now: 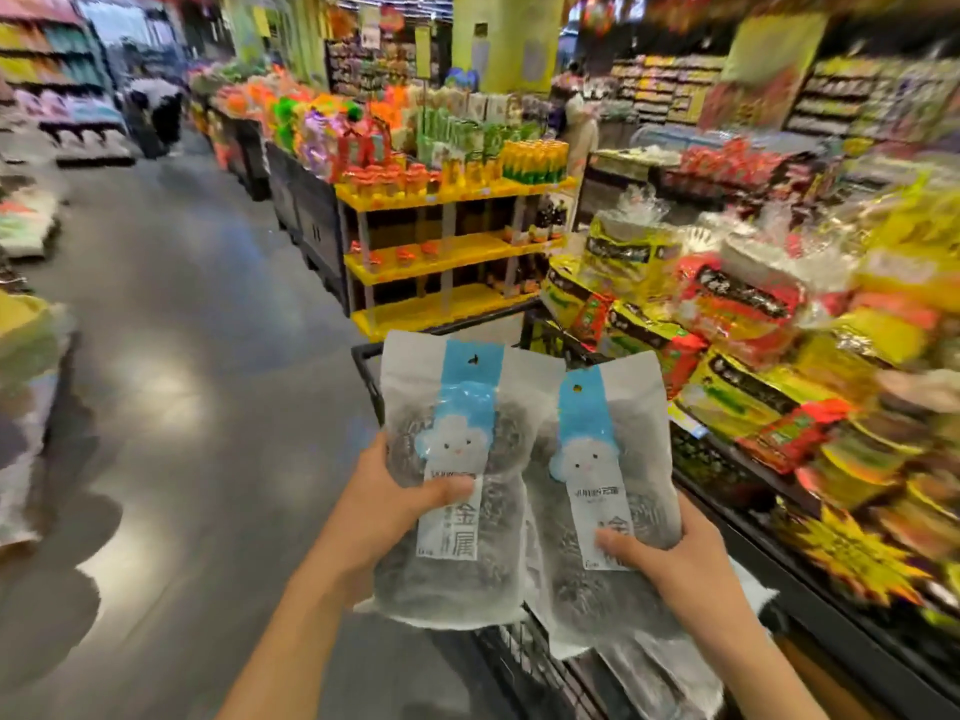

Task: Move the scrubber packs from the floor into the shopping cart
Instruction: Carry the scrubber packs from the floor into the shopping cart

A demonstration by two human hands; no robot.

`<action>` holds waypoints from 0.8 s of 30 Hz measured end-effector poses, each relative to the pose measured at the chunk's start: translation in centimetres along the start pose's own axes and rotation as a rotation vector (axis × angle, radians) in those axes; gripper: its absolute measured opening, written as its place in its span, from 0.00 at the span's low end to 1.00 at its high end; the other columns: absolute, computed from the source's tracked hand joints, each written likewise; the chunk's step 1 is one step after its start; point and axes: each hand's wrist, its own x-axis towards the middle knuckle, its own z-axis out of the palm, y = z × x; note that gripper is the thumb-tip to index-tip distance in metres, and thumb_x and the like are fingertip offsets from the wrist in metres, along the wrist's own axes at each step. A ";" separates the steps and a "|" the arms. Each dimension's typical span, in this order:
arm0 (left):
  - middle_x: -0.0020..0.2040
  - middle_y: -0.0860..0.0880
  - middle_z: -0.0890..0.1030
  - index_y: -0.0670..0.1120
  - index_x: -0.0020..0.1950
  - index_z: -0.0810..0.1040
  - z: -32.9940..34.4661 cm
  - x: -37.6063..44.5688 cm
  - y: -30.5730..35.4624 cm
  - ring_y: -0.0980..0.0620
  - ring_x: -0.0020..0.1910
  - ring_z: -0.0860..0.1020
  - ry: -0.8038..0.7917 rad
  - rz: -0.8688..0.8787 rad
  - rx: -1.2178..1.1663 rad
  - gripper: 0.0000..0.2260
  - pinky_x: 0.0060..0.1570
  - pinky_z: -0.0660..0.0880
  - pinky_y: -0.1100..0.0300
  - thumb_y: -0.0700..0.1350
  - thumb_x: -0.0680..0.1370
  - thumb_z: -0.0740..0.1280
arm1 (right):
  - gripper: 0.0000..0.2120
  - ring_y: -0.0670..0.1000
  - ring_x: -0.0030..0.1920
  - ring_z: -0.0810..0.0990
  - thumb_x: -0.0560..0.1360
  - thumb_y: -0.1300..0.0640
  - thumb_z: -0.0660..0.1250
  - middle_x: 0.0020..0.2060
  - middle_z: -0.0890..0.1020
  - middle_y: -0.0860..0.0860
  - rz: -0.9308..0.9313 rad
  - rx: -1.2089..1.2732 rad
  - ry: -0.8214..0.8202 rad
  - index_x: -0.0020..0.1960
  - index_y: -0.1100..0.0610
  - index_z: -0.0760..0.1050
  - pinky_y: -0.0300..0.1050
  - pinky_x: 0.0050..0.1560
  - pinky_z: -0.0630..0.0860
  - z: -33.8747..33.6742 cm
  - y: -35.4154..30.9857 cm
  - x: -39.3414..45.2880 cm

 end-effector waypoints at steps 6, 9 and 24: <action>0.58 0.63 0.82 0.62 0.65 0.73 5.2 10.7 0.3 0.61 0.57 0.81 -0.321 0.036 0.231 0.35 0.56 0.79 0.58 0.50 0.63 0.86 | 0.25 0.46 0.49 0.86 0.65 0.50 0.84 0.49 0.87 0.42 0.079 -0.094 0.262 0.57 0.42 0.77 0.59 0.52 0.83 -4.4 1.4 2.5; 0.60 0.61 0.82 0.59 0.67 0.72 8.4 16.5 0.5 0.58 0.59 0.81 -0.524 0.099 0.372 0.37 0.59 0.78 0.55 0.51 0.63 0.85 | 0.23 0.45 0.48 0.84 0.64 0.46 0.83 0.48 0.85 0.42 0.135 -0.225 0.364 0.53 0.39 0.75 0.58 0.53 0.82 -5.8 1.7 3.8; 0.68 0.59 0.76 0.61 0.74 0.67 25.3 38.9 -7.9 0.52 0.67 0.75 -1.425 0.324 1.158 0.45 0.66 0.73 0.51 0.59 0.60 0.82 | 0.30 0.58 0.59 0.80 0.65 0.36 0.78 0.56 0.81 0.50 0.702 -0.931 0.134 0.58 0.48 0.69 0.54 0.50 0.75 -10.7 6.0 15.5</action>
